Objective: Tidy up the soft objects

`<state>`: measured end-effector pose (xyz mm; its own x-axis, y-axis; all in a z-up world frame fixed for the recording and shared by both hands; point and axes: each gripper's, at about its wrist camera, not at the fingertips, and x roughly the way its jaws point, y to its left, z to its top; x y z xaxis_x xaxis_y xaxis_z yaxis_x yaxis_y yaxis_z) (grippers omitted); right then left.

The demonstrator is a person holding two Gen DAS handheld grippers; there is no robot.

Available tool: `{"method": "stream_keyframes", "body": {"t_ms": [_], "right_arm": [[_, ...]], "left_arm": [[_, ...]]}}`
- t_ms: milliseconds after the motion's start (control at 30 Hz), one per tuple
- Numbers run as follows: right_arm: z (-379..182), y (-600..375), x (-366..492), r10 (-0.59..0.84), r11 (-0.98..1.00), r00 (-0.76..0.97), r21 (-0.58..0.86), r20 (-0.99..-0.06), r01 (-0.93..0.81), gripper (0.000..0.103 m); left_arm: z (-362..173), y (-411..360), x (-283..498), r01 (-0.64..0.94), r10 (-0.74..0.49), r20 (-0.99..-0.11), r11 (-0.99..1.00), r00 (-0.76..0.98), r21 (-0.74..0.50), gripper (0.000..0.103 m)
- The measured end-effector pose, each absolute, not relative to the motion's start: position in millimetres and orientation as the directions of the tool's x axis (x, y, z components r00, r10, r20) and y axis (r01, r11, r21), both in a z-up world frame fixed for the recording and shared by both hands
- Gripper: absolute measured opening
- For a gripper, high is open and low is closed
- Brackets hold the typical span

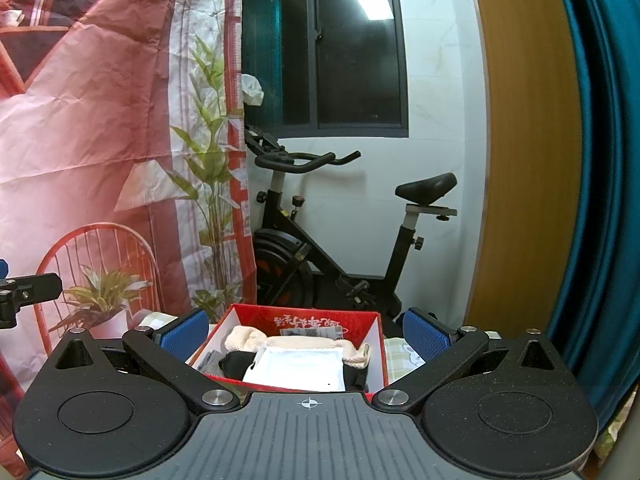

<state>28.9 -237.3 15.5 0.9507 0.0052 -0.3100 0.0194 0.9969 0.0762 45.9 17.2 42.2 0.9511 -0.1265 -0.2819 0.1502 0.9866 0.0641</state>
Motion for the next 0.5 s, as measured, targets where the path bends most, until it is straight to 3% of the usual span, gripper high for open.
{"method": "stream_keyframes", "body": {"t_ms": [500], "right_arm": [[15.5,-237.1,28.8,0.006,0.997,0.951,0.075,-0.311,0.018,0.103]], "left_arm": [[39.9,20.4,47.5,0.156,-0.136,-0.276,0.986,0.951,0.052,0.103]]}}
